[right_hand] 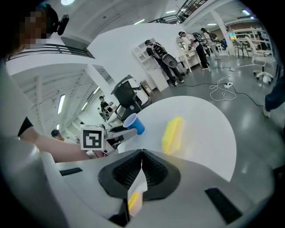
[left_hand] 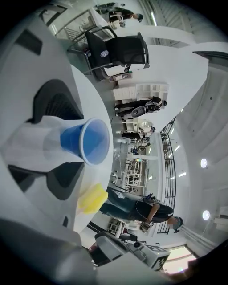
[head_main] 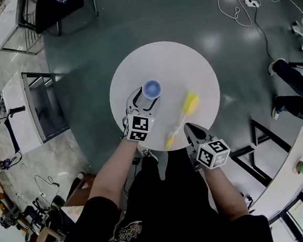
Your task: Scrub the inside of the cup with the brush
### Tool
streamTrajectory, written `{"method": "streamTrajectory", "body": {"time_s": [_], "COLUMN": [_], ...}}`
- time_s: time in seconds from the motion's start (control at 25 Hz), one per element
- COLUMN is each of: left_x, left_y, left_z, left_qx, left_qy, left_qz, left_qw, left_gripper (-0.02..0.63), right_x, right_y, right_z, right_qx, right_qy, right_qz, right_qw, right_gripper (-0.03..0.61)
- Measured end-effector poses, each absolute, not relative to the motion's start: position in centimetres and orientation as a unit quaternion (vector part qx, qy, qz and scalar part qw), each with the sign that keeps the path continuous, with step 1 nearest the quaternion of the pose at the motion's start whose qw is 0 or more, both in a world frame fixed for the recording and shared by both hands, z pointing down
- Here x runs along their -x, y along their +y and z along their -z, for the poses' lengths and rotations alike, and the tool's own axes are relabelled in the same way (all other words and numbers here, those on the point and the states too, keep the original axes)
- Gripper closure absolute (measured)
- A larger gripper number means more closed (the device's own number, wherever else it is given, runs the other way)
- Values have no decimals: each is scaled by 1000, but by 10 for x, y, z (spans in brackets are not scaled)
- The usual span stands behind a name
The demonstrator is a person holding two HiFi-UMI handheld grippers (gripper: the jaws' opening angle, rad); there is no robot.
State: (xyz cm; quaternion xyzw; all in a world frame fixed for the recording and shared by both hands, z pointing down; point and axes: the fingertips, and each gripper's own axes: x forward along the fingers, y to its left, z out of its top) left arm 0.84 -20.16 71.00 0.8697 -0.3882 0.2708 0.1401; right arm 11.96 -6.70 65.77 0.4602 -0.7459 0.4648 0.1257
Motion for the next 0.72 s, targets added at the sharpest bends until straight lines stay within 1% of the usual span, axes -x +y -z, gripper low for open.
{"method": "streamTrajectory", "body": {"time_s": [0.16,0.4,0.68,0.72], "left_x": [-18,-25,-16,-16], "left_y": [-209,-216,-215,-213], "left_z": [-712,-711,-699,-696], "left_qx": [-875,-876,-877,-878], "left_qy": [-383,-383,-385,-384], "left_qz": [-269,-266,-263,-263], "left_qw": [121,120,112,111], "left_gripper": [325,325,327,327], "right_x": [-125,-129,-134,-136], "right_y": [-70,-74,-75,-74], "right_z": [-666,-671,-693,-697], "right_qx": [-458,-455,-480,-486], "right_qy": [-744,-744,-721,-713], "right_qz": [-470,-473,-472,-477], "right_qw": [128,128,166,169], "right_gripper": [555,555,551,537]}}
